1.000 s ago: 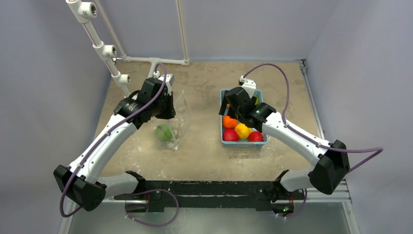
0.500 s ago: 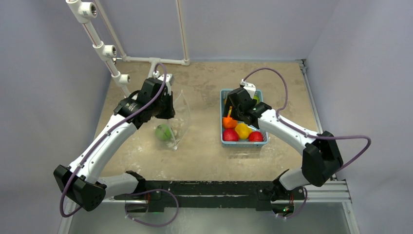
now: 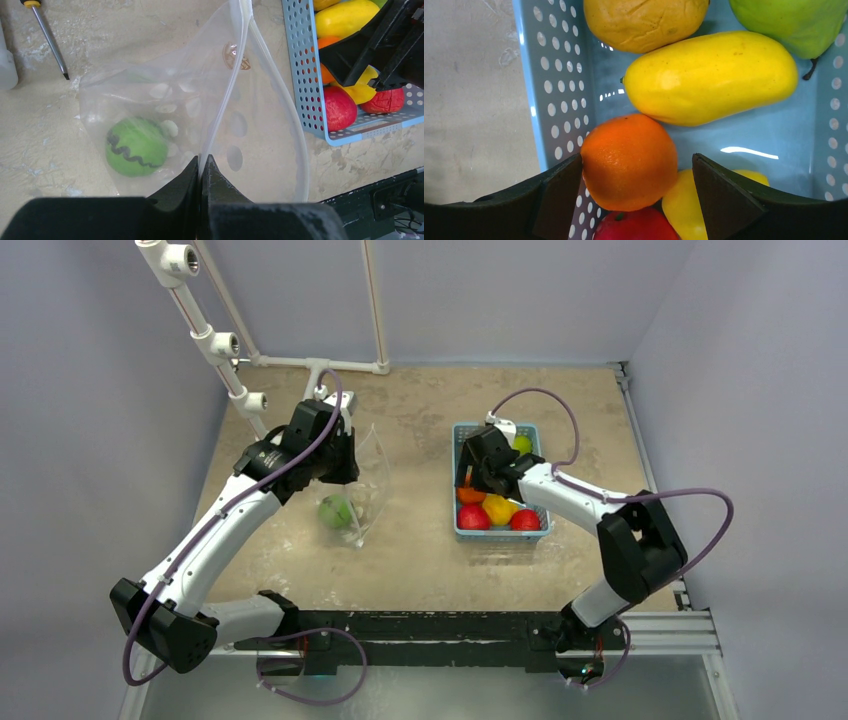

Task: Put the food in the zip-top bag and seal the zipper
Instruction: Pick up the fake fruit from the bin.

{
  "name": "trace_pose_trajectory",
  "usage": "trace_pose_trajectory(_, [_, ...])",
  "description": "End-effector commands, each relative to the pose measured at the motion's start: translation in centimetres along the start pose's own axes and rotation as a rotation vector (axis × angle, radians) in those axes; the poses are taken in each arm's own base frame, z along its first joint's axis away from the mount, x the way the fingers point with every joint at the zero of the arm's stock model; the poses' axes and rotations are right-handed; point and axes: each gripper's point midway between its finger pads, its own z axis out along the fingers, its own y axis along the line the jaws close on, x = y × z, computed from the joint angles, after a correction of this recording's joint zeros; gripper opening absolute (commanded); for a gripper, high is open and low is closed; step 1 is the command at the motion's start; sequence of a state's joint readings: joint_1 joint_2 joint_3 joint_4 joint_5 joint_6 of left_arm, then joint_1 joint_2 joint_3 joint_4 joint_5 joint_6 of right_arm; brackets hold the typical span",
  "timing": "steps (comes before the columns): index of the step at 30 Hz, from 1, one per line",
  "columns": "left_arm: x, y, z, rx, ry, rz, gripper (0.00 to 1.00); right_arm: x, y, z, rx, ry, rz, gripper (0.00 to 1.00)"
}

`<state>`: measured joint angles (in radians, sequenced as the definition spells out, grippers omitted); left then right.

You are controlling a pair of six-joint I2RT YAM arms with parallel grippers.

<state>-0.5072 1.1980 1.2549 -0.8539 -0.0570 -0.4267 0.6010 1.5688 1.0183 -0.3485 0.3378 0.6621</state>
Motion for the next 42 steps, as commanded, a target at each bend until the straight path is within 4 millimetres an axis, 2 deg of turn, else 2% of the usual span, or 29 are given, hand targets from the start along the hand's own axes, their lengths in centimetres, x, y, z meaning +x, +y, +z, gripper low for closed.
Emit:
trace_pose_trajectory(1, [-1.0, -0.2, -0.8, 0.008, -0.050, 0.011, 0.00, 0.2, 0.4, 0.9, -0.035, -0.002, -0.009, 0.82])
trace_pose_trajectory(6, [-1.0, 0.0, -0.8, 0.001, -0.051, 0.015, 0.00, 1.4, -0.1, 2.0, -0.025, 0.027, -0.018, 0.79])
trace_pose_trajectory(11, [-1.0, -0.1, -0.7, 0.004, -0.049, 0.015, 0.00, 1.2, -0.5, 1.7, -0.018, 0.019, -0.010, 0.55])
trace_pose_trajectory(16, [-1.0, -0.2, -0.6, 0.006, -0.046, 0.014, 0.00, -0.3, -0.7, 0.5, -0.003, -0.018, 0.014, 0.30])
trace_pose_trajectory(19, [-1.0, -0.2, -0.6, 0.007, -0.048, 0.012, 0.00, -1.5, -0.7, -0.6, 0.003, -0.047, 0.025, 0.20])
trace_pose_trajectory(22, [-1.0, -0.1, -0.7, 0.005, -0.050, 0.012, 0.00, -3.0, -0.3, -1.9, -0.010, -0.075, 0.043, 0.15])
trace_pose_trajectory(29, [-1.0, 0.0, -0.6, 0.000, -0.052, 0.009, 0.00, -7.4, 1.8, -6.0, -0.110, -0.173, 0.058, 0.06])
trace_pose_trajectory(35, [-1.0, -0.1, -0.5, 0.001, -0.052, 0.007, 0.00, -10.4, 5.5, -11.0, -0.312, -0.257, 0.024, 0.02])
trace_pose_trajectory(38, [-1.1, -0.1, -0.5, 0.002, -0.054, 0.007, 0.00, -11.2, 7.7, -13.5, -0.401, -0.286, 0.008, 0.02])
trace_pose_trajectory(42, [-1.0, -0.1, -0.5, 0.002, -0.051, 0.006, 0.00, -11.2, 11.2, -16.5, -0.498, -0.306, -0.030, 0.02])
